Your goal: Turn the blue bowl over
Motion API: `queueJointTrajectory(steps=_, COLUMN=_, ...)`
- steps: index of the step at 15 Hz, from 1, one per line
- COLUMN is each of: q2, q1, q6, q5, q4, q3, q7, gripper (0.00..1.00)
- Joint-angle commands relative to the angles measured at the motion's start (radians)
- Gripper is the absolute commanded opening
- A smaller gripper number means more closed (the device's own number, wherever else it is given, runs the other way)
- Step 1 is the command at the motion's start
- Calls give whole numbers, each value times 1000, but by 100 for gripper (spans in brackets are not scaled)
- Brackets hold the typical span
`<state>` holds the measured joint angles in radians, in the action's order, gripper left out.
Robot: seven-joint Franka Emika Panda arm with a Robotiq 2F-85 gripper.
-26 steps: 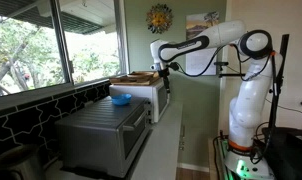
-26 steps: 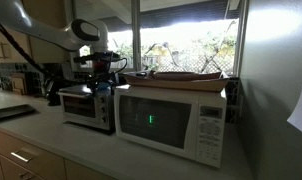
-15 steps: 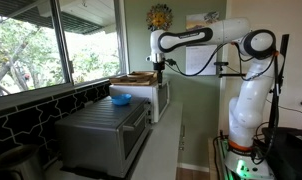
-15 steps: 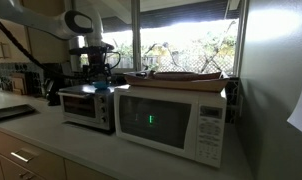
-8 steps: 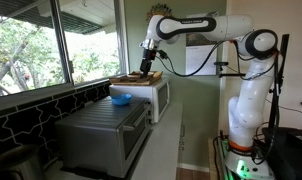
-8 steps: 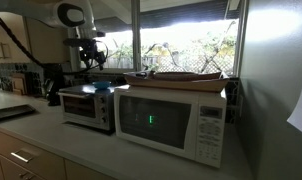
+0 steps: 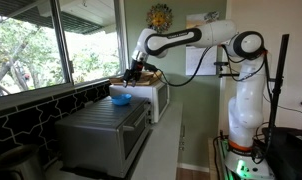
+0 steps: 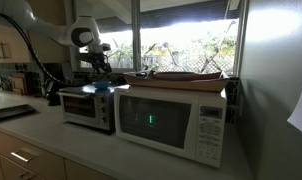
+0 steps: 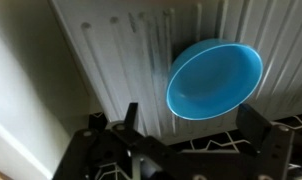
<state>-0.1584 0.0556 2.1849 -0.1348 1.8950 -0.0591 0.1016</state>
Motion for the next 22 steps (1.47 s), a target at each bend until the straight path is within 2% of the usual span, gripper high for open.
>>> queueJointTrajectory(steps=1, q2=32, q1=-5, q6=42, q5=27, q4=27, q3=-5, q7=46, gripper=100)
queueJointTrajectory(steps=5, q2=60, q1=-3, q6=58, q5=16, q4=35, q3=-2, q7=42, gripper=99)
queueJointTrajectory(steps=7, q2=68, q1=-3, q6=57, q5=17, q4=38, q3=-2, q7=42, gripper=85)
queueJointTrajectory(steps=9, q2=76, q1=-4, q6=52, q5=23, q4=37, q3=-1, q7=45, gripper=60)
queueJointTrajectory(steps=14, q2=84, q1=-8, q6=46, q5=39, q4=39, q3=3, q7=47, gripper=21)
queueJointTrajectory(steps=17, q2=71, q1=-16, q6=24, q5=56, q4=39, q3=12, q7=32, gripper=3)
queueJointTrajectory(steps=19, q2=53, q1=-24, q6=-10, q5=82, q4=38, q3=21, q7=2, gripper=0)
queueJointTrajectory(steps=21, q2=28, q1=-33, q6=-68, q5=118, q4=22, q3=28, q7=-34, gripper=3)
queueJointTrajectory(steps=22, q2=17, q1=-36, q6=-134, q5=175, q4=-3, q3=26, q7=-41, gripper=2)
